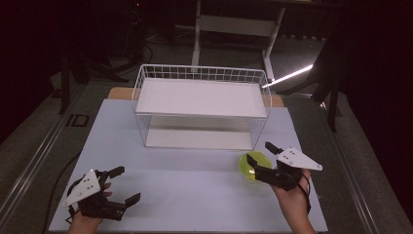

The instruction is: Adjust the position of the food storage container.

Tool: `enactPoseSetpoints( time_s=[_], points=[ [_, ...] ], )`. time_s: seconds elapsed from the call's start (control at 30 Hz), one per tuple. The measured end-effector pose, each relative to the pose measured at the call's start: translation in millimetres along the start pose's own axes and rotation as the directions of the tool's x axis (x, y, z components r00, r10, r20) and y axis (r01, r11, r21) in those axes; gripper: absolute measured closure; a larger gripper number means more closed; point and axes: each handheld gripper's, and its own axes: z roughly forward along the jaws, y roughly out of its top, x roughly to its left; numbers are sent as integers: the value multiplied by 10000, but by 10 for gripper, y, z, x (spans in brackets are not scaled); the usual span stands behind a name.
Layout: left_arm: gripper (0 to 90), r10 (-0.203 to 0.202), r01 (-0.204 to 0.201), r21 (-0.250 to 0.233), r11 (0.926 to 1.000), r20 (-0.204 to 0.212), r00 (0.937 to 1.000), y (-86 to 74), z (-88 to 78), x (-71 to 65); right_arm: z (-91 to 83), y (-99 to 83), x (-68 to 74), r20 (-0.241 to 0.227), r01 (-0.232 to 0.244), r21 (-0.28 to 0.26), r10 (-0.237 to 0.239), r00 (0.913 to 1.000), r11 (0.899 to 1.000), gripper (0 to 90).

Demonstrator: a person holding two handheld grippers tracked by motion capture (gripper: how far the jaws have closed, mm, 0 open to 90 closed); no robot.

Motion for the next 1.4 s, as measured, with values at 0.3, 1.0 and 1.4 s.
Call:
enactPoseSetpoints(
  time_s=[0.3, 1.0, 1.4],
  points=[
    [8, -17, 17, 9, 10000, 16, 10000, 0, 4, 0, 32, -243, -338, 1364, -235, 716, 136, 9906, 9972, 542],
    [8, 37, -37, 26, 10000, 42, 10000, 3, 25, -8, 95, -966, -611, 1653, -723, 3667, 115, 9862, 9275, 900],
    [9, 21, -21, 18, 10000, 55, 10000, 2, 23, -7, 299, -1052, -422, 762, -673, 4061, 396, 9963, 9114, 900]
  ],
)
